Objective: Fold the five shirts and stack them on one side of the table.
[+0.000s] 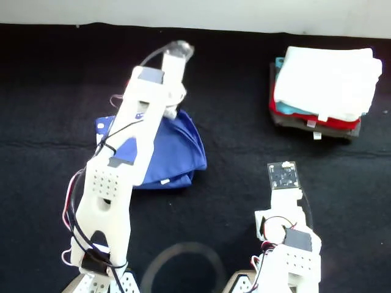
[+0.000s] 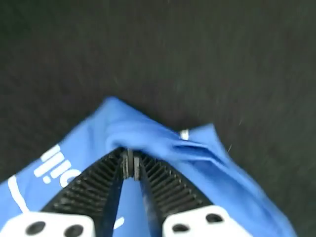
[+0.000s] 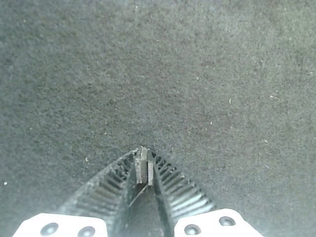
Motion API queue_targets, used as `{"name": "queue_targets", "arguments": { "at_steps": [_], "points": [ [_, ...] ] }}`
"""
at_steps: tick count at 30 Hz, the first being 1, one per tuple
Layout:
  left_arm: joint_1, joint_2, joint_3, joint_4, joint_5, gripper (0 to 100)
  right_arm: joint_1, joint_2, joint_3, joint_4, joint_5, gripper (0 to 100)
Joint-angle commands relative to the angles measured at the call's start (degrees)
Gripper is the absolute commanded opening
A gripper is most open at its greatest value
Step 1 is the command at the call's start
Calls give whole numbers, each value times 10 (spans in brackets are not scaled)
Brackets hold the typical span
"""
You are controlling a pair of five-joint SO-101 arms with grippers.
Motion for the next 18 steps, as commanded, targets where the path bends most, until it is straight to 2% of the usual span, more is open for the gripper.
{"name": "queue_targets", "arguments": {
  "at_steps": [1, 4, 8, 14, 18],
  "points": [
    [4, 16, -145, -11, 49, 14, 4, -1, 12, -11, 3, 8],
    [-1, 32, -233, -4, 69, 14, 4, -1, 12, -11, 3, 8],
    [-5, 36, -307, 87, 76, 14, 4, -1, 12, -11, 3, 8],
    [30, 62, -296, 283, 39, 14, 4, -1, 12, -11, 3, 8],
    [65, 89, -240, 296, 33, 14, 4, -1, 12, -11, 4, 8]
  ]
}}
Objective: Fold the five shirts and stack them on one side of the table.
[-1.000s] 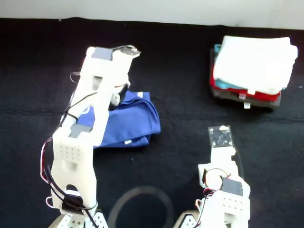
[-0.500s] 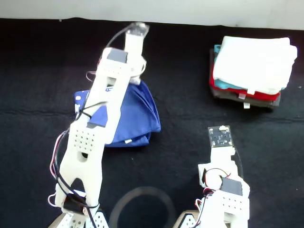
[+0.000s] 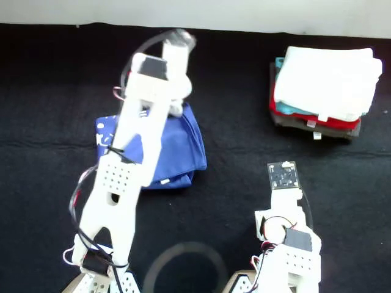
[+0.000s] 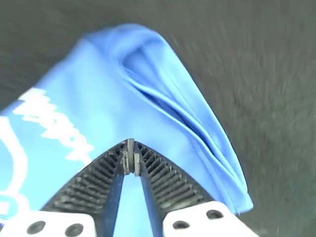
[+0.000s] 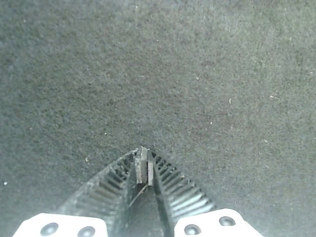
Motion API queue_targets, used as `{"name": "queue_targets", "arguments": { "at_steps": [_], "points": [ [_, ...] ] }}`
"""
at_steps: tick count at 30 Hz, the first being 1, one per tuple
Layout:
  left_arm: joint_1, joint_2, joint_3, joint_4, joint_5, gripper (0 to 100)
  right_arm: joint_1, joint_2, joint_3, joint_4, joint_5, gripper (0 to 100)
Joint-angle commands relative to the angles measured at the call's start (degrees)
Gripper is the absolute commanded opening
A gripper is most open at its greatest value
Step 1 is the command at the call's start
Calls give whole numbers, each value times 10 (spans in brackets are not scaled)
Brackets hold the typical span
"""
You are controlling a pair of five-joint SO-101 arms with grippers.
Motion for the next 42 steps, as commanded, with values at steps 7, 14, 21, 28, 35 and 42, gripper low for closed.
{"name": "queue_targets", "arguments": {
  "at_steps": [7, 14, 21, 28, 35, 42],
  "points": [
    [92, -33, 142, 19, -6, 14, 4, -1, 12, -17, 3, 8],
    [125, -162, 355, 18, -8, 14, 30, -1, 12, -29, 2, 8],
    [145, -313, 461, 18, -9, 14, 30, -1, 12, -29, 2, 8],
    [149, -284, 516, -94, -6, 14, 30, -1, 12, -29, 2, 8],
    [182, -260, 518, -113, -5, 14, 30, -1, 12, -29, 2, 8],
    [191, -258, 529, -51, -8, 14, 30, -1, 12, -29, 2, 8]
  ]
}}
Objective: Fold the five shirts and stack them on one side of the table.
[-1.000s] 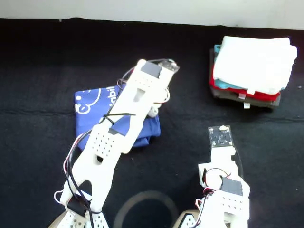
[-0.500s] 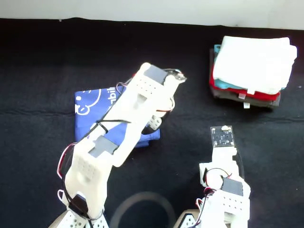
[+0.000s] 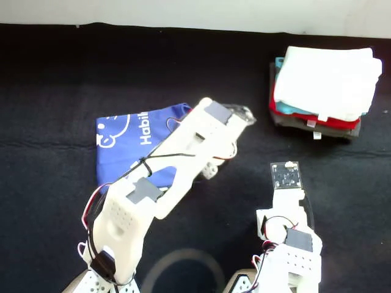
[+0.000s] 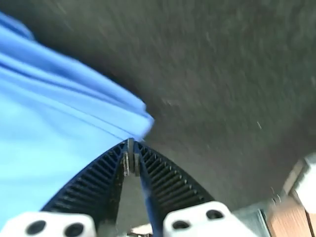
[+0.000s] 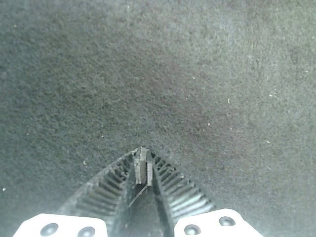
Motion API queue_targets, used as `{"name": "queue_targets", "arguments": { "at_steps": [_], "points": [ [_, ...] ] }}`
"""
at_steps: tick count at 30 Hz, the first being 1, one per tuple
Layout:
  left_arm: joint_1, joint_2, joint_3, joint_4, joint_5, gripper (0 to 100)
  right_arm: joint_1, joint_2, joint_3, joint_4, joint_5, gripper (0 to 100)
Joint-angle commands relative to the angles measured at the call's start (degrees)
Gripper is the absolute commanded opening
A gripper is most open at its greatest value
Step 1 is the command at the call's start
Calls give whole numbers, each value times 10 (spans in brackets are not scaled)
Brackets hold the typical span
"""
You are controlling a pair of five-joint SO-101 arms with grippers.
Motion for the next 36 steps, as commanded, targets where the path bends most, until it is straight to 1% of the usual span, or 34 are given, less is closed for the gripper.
{"name": "queue_targets", "arguments": {
  "at_steps": [1, 5, 8, 10, 13, 15, 16, 18, 20, 23, 26, 29, 32, 36],
  "points": [
    [-3, -11, 8, 15, -3, 14, 13, -1, 8, -14, 2, 8],
    [-5, -29, 12, 36, -3, 14, 13, -1, 8, -14, 2, 8],
    [-13, -93, 10, 43, -3, 14, 13, -1, 8, -14, 2, 8],
    [-32, -144, 15, 40, -4, 14, 13, -1, 8, -14, 2, 8],
    [-100, -181, 31, 40, -4, 14, 13, -1, 8, -14, 2, 8],
    [-163, -177, 52, 36, -6, 14, 13, -1, 8, -14, 2, 8],
    [-198, -173, 65, 23, -20, 14, 13, -1, 8, -14, 2, 8],
    [-269, -163, 85, -16, -50, 14, 13, -1, 8, -14, 2, 8],
    [-331, -152, 102, -66, -57, 14, 13, -1, 8, -14, 2, 8],
    [-386, -127, 112, -133, -59, 14, 13, -1, 8, -14, 2, 8],
    [-404, -93, 116, -179, -55, 14, 13, -1, 8, -14, 2, 8],
    [-404, -40, 115, -185, -37, 14, 13, -1, 8, -14, 2, 8],
    [-407, 1, 111, -190, -36, 14, 13, -1, 8, -14, 2, 8],
    [-443, 21, 111, -214, -36, 14, 13, -1, 8, -14, 2, 8]
  ]
}}
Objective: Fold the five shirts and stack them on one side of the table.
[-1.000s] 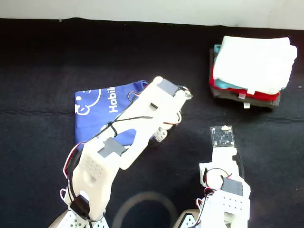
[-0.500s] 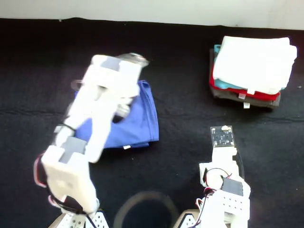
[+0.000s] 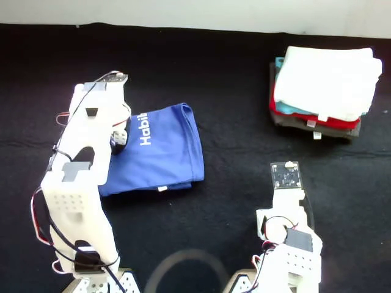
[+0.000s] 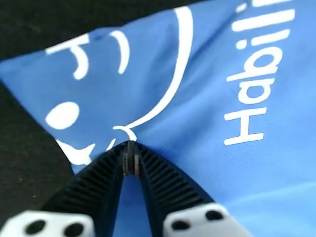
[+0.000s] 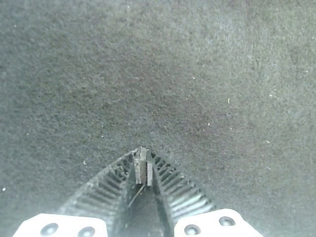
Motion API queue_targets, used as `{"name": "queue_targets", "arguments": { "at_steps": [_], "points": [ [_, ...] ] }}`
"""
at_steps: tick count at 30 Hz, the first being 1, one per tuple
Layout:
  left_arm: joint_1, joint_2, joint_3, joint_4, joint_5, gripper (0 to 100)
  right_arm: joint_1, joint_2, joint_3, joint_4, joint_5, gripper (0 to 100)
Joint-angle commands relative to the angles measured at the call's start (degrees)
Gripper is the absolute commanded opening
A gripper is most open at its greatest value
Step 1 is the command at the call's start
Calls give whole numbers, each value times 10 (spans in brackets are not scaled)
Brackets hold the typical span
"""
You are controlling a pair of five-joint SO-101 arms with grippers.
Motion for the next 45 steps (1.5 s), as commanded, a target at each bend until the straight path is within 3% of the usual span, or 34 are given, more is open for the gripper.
{"name": "queue_targets", "arguments": {
  "at_steps": [1, 8, 11, 16, 20, 27, 30, 33, 38, 45],
  "points": [
    [-34, 9, -6, -13, 4, 14, 13, -1, 8, -14, 2, 8],
    [-56, -45, -44, 61, 3, 14, 13, -1, -2, -13, 2, 8],
    [-52, -88, -58, 111, 4, 14, 1, 7, -102, 2, -22, 8],
    [-53, -190, -52, 193, 2, 14, -95, 115, -290, 41, -48, 10],
    [-52, -262, 29, 200, 1, 14, -182, 283, -444, 42, -49, 10],
    [-68, -336, 295, 40, 2, 14, -283, 599, -727, 43, -51, 10],
    [-65, -349, 369, -39, 4, 14, -310, 714, -843, 45, -96, 9],
    [-65, -352, 415, -93, 4, 14, -347, 799, -957, 51, -143, 9],
    [-65, -352, 468, -158, 4, 14, -403, 924, -1119, 63, -148, 9],
    [-68, -352, 481, -170, 4, 14, -396, 1117, -1289, 78, -149, 9]
  ]
}}
